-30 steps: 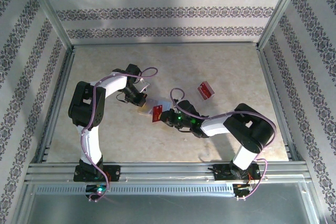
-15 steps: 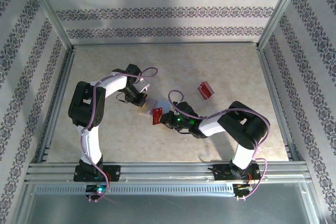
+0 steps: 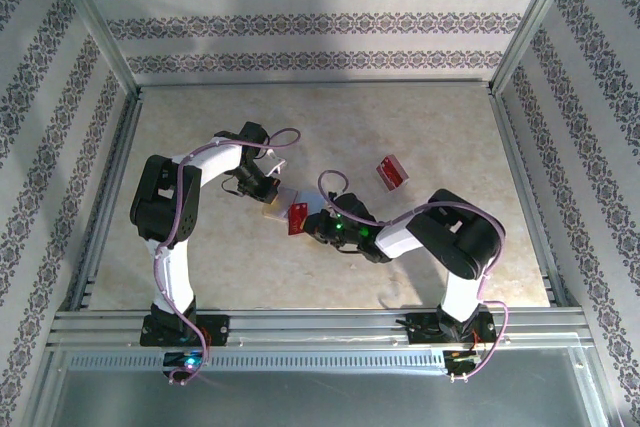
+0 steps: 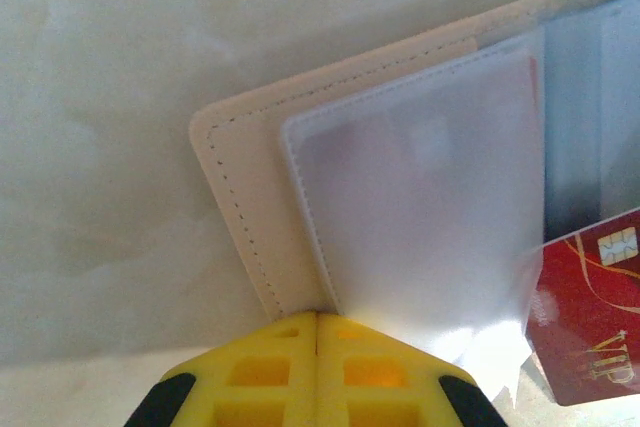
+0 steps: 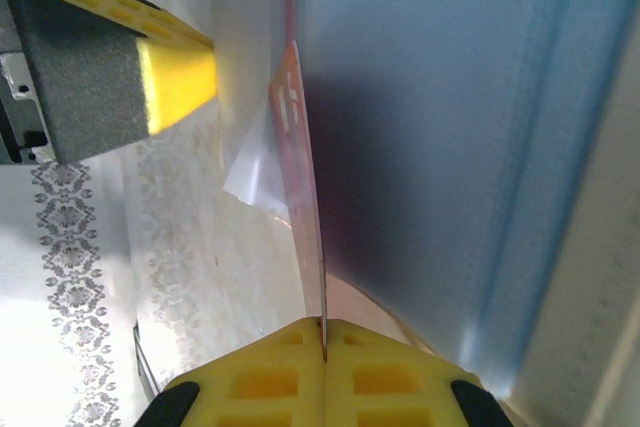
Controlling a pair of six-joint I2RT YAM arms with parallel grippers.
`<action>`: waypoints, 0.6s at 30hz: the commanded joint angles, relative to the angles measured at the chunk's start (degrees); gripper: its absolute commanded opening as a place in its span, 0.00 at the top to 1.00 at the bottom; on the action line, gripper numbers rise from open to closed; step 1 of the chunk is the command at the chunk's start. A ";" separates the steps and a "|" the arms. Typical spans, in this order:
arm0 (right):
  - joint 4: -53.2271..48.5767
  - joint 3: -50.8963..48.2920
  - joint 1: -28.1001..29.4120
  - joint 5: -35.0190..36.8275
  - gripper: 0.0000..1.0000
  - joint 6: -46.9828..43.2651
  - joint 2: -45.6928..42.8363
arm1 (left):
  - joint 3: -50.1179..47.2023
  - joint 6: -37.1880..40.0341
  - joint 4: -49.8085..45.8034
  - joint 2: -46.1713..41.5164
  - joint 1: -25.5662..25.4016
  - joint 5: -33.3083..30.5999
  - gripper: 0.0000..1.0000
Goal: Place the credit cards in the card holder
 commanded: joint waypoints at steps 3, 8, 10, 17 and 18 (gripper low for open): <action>1.96 0.76 -1.30 1.10 1.00 -0.01 0.90 | 0.67 -0.17 -2.00 1.91 0.25 -0.17 1.00; 3.07 1.37 -2.36 1.02 1.00 0.12 2.55 | 0.66 -0.12 -2.05 1.92 0.31 -0.67 1.00; 3.66 1.66 -2.49 1.64 1.00 0.26 3.09 | 0.65 -0.34 -2.00 1.74 0.26 -0.16 1.00; 6.41 3.09 -2.58 2.43 1.00 1.32 6.46 | 0.51 -0.35 -1.85 1.65 0.25 0.32 1.00; 6.73 3.04 -2.58 2.96 1.00 1.49 6.81 | 0.36 -0.37 -1.66 1.65 0.26 0.43 1.00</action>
